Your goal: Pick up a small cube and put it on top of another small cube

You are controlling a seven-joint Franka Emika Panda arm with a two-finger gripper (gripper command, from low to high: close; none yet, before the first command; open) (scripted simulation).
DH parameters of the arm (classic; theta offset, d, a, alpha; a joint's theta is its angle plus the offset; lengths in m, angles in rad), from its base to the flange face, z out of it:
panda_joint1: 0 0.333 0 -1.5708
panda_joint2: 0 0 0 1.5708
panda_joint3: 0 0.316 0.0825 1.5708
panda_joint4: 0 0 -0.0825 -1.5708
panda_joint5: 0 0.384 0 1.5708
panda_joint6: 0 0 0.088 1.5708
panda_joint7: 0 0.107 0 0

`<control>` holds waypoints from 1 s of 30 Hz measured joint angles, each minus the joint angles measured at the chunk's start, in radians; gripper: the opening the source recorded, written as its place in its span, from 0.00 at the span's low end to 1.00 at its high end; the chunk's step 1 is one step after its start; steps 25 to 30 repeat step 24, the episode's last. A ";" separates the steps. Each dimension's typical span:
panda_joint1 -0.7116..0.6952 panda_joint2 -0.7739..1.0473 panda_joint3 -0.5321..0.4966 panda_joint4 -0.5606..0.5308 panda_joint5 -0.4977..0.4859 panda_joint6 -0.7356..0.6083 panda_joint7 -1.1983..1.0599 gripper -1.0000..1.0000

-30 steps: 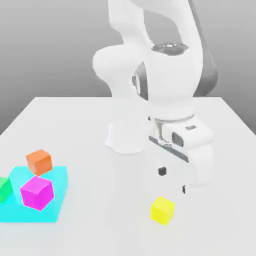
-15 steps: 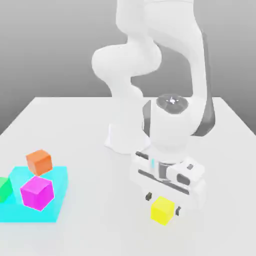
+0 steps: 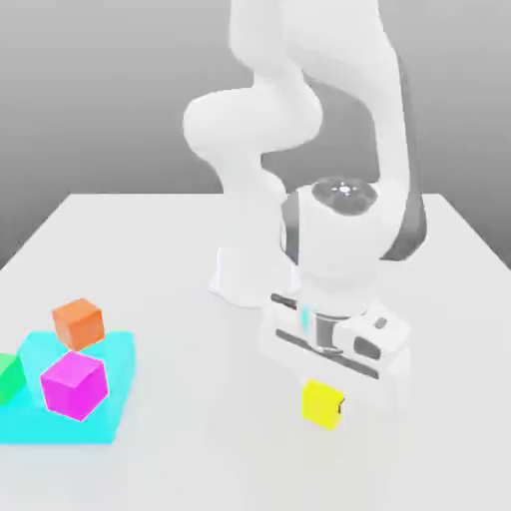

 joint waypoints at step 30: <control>-0.682 0.089 -0.301 0.360 0.085 -0.309 -0.608 1.00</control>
